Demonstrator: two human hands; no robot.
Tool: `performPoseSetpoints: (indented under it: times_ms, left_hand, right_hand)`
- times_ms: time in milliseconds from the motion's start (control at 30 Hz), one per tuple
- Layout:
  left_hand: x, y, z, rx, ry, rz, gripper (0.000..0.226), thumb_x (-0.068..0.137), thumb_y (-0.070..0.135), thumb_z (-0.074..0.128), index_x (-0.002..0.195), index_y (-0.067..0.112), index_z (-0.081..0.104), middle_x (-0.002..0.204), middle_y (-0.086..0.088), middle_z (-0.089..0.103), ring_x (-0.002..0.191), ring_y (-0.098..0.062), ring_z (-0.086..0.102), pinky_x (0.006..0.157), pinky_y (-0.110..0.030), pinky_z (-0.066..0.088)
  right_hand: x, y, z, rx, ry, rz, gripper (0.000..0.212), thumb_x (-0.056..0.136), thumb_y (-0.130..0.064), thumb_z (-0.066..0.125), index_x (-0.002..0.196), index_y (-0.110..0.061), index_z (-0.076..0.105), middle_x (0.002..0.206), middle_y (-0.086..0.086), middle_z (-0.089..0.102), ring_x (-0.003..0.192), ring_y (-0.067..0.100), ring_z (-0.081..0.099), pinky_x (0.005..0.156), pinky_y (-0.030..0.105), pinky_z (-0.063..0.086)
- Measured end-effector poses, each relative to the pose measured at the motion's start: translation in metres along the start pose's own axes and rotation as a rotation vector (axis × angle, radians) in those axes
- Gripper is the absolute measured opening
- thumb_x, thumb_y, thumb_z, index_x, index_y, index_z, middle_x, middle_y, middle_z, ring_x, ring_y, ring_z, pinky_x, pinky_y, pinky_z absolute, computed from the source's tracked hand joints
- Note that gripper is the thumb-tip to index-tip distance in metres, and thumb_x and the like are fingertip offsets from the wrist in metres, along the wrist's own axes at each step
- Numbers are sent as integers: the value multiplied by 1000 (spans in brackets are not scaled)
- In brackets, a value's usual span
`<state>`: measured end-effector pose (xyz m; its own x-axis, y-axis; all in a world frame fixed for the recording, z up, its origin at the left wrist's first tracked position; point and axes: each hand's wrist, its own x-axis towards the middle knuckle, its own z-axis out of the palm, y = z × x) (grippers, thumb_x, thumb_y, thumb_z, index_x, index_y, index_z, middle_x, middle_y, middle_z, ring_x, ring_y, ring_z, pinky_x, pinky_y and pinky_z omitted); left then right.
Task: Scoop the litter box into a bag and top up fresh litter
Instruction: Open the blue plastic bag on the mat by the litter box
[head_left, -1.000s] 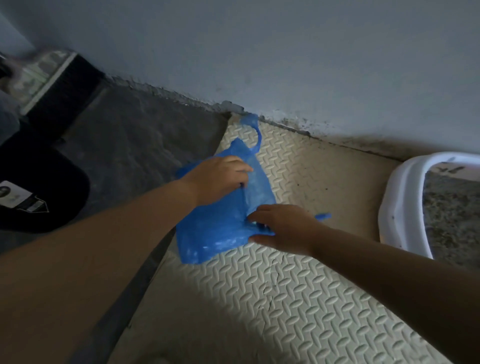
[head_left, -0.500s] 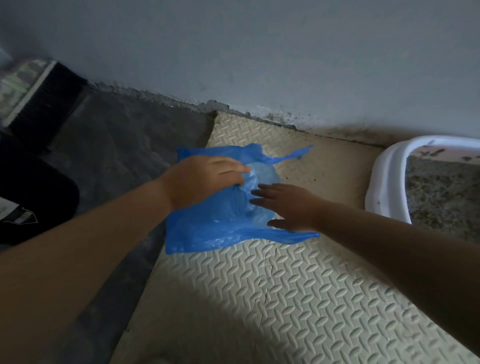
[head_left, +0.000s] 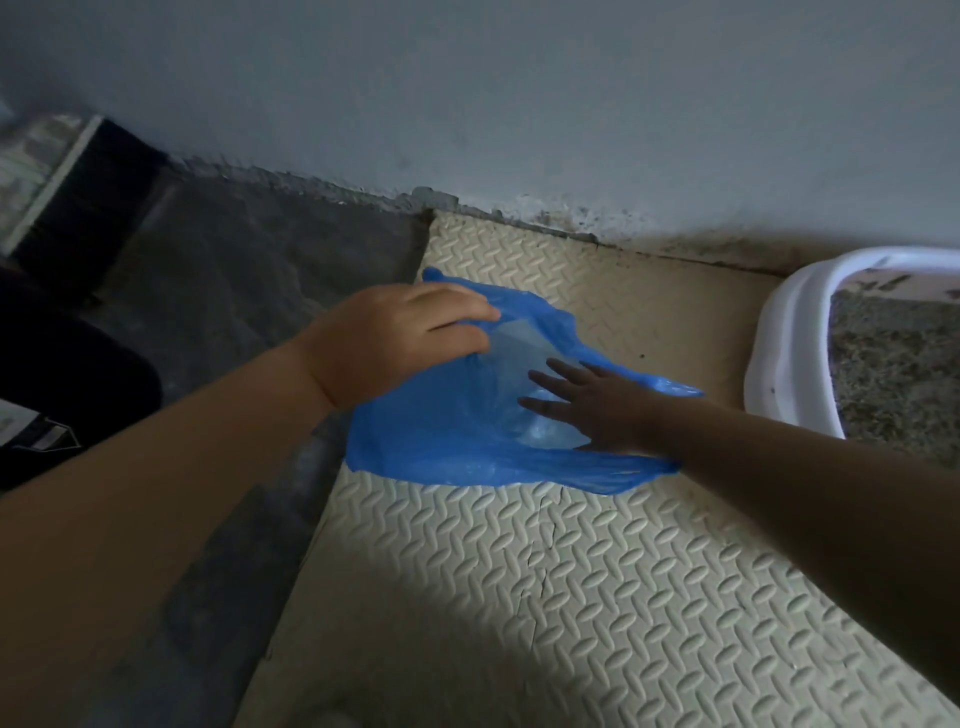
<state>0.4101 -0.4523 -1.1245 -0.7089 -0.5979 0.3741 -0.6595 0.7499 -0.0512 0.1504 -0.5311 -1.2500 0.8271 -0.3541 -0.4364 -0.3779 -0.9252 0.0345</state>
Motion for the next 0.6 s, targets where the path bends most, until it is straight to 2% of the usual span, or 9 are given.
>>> performPoseSetpoints:
  times_ms: [67, 133, 200, 267, 367, 433, 500, 533, 600]
  left_hand:
    - [1, -1, -2, 19, 3, -2, 26, 99, 11, 45, 96, 5, 70, 114, -15, 67, 104, -30, 64, 87, -40, 53]
    - [2, -2, -4, 28, 9, -7, 26, 99, 12, 45, 96, 6, 71, 114, -15, 67, 103, -31, 64, 89, -39, 51]
    - [4, -3, -6, 27, 23, -21, 24, 99, 11, 47, 96, 7, 70, 114, -14, 67, 103, -30, 65, 88, -40, 52]
    - [7, -4, -9, 11, 43, -39, 22, 98, 12, 49, 97, 7, 70, 114, -14, 67, 103, -30, 65, 89, -40, 51]
    - [12, -3, -9, 10, 64, -26, 20, 97, 11, 51, 97, 6, 71, 113, -14, 67, 102, -30, 65, 91, -38, 49]
    - [14, 0, -4, 29, 52, 14, 18, 97, 11, 53, 97, 7, 71, 115, -12, 67, 102, -29, 65, 90, -39, 51]
    - [15, 2, 1, 21, 33, 18, 18, 97, 12, 54, 99, 8, 71, 117, -10, 67, 104, -28, 65, 86, -41, 53]
    - [16, 3, 4, 13, 28, 13, 18, 98, 13, 53, 100, 8, 71, 117, -10, 67, 104, -27, 65, 85, -41, 53]
    - [19, 3, 8, -4, 24, 3, 18, 98, 12, 52, 99, 9, 70, 117, -10, 66, 102, -27, 65, 83, -41, 54]
  right_hand:
    - [-2, 1, 2, -58, -65, -3, 75, 81, -65, 35, 146, -32, 21, 151, 19, 30, 133, 46, 35, 103, 67, 21]
    - [-5, 4, 4, -70, -234, 40, 89, 65, -80, 23, 139, -31, 29, 141, 20, 46, 120, 49, 49, 91, 70, 34]
    - [-4, 9, 1, -87, -213, 26, 100, 58, -86, 19, 142, -33, 20, 147, 20, 36, 127, 49, 41, 95, 68, 32]
    - [-3, 8, -4, -80, -103, 37, 107, 55, -90, 22, 147, -38, 4, 158, 12, 10, 142, 42, 15, 109, 60, 15]
    - [-3, 9, -12, 89, 5, 84, 119, 50, -97, 18, 148, -30, 21, 157, 8, 17, 142, 32, 19, 114, 39, 12]
    - [1, 5, -14, 42, 7, 25, 103, 67, -85, 30, 150, -24, 22, 156, 14, 17, 141, 35, 25, 111, 51, 23]
    - [4, 8, -21, 55, 53, 34, 78, 80, -60, 40, 143, -15, 39, 147, 20, 37, 131, 36, 43, 95, 50, 47]
    - [4, 11, -22, 107, 120, 41, 68, 85, -48, 46, 144, -14, 37, 148, 20, 35, 133, 34, 40, 96, 47, 47]
    - [-1, 14, -25, 198, 149, 81, 81, 85, -48, 58, 151, -22, 16, 158, 8, 10, 146, 23, 13, 114, 41, 26]
